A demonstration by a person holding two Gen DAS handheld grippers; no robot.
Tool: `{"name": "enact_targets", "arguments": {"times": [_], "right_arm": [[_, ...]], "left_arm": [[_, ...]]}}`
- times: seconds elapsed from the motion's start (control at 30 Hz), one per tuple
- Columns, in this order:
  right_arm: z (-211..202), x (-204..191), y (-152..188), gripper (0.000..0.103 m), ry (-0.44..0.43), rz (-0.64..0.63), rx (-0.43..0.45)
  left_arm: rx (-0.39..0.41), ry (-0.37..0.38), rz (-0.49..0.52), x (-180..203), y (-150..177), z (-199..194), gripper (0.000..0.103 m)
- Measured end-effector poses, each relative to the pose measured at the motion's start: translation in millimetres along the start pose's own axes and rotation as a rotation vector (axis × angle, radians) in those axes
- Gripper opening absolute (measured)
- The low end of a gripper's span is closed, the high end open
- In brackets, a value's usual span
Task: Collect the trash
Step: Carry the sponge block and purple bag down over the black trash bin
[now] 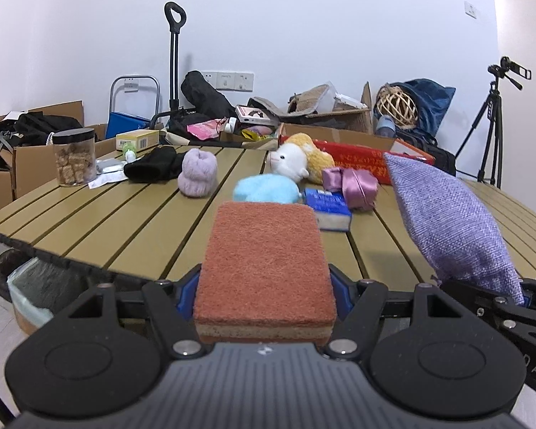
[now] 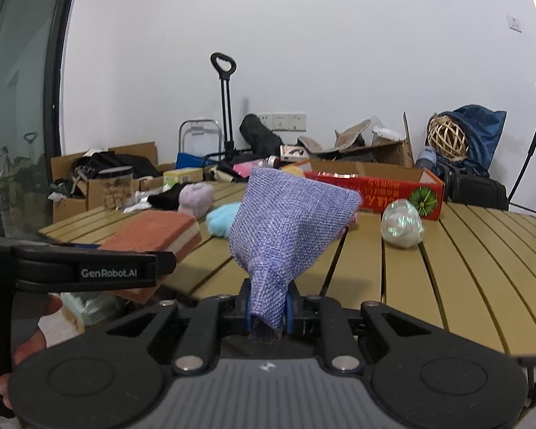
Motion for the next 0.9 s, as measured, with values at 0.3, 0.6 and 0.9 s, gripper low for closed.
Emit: {"name": "enact_targets", "arguments": {"times": [0.3, 0.6, 0.9], "right_arm": [[-41.3, -25.7, 20.6, 0.016, -0.021, -0.047, -0.042], [-65.7, -57.0, 51.4, 0.016, -0.067, -0.089, -0.129], [-69.9, -74.7, 80.0, 0.016, -0.099, -0.1, -0.245]], "left_arm": [[-0.03, 0.007, 0.032, -9.4, 22.3, -44.0, 0.071], [-0.075, -0.004, 0.048, -25.6, 45.8, -68.3, 0.071], [-0.142, -0.02, 0.066, -41.5, 74.4, -73.6, 0.071]]}}
Point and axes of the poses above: each gripper's, at about its wrist camera, not at the fingertips, and z roughly the way its jaws point, x to its right, y to its underside, the point moved 9 cm from there along z, roughly the way its jaws point, and after that the axes turned 15 degrees about -z, right-handed, at the moved point
